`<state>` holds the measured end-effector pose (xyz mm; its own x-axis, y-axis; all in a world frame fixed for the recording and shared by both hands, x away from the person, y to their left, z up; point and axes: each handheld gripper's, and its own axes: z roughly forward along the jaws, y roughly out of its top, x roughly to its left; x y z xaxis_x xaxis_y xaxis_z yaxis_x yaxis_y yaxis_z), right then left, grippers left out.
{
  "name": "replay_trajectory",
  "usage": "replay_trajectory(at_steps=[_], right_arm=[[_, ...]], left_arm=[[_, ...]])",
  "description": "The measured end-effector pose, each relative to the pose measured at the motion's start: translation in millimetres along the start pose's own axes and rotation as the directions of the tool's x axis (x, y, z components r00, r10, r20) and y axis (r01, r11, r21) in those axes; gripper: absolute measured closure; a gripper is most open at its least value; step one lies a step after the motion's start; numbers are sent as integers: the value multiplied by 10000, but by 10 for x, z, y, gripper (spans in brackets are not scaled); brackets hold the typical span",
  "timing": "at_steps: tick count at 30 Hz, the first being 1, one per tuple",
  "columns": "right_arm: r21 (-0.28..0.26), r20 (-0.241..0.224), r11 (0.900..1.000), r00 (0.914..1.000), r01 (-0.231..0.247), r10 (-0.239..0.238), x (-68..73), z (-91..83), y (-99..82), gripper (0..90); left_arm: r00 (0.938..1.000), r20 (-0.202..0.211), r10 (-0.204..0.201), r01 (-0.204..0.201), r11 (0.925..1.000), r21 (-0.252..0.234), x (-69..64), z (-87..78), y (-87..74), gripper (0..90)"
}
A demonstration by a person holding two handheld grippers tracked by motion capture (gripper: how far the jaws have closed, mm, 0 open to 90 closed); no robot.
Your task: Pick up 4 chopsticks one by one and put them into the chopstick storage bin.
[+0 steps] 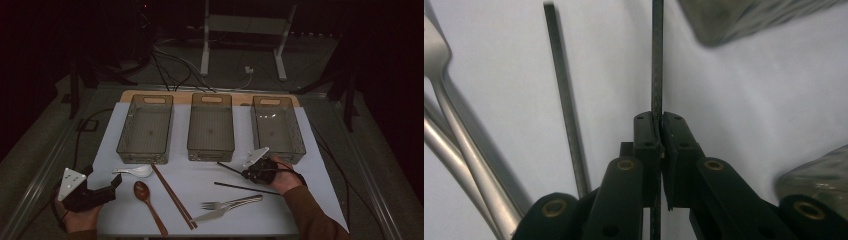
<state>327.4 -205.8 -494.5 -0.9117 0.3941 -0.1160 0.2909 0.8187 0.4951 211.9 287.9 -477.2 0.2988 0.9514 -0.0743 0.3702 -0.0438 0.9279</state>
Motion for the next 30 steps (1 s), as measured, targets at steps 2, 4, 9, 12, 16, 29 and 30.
replay_trajectory(at_steps=[2, 4, 9, 12, 16, 29, 30], right_arm=[[-246, -13, 9997, 10000, -6, 6, 4, -34, 3, 861], [-477, 22, 9988, 10000, 67, -66, 13, -67, 1, 861], [-1139, 260, 9933, 9996, 177, -148, 41, -144, 5, 861], [-1575, 427, 9875, 9991, 82, -15, 50, -193, 27, 861], [-2019, 703, 9794, 9975, 52, 92, 56, -237, 68, 861], [-3232, 997, 9436, 9890, -720, 1096, 39, -258, 284, 861], [-3325, 956, 9395, 9881, -823, 1204, 38, -260, 306, 861]], left_arm=[[9997, 226, 1, 2, 9999, -118, -61, 11, 40, 7], [9986, 520, -70, 83, 9997, -239, -131, 29, 85, 7], [9913, 1315, 16, 20, 9996, -270, -353, 135, 181, 7], [9856, 1686, 124, -83, 9997, -251, -481, 218, 232, 7], [9811, 1916, 288, -244, 9994, -249, -587, 305, 277, 7], [9845, 1702, 427, -425, 9991, -49, -562, 259, 172, 7], [9849, 1681, 403, -397, 9992, -65, -553, 246, 166, 7]])
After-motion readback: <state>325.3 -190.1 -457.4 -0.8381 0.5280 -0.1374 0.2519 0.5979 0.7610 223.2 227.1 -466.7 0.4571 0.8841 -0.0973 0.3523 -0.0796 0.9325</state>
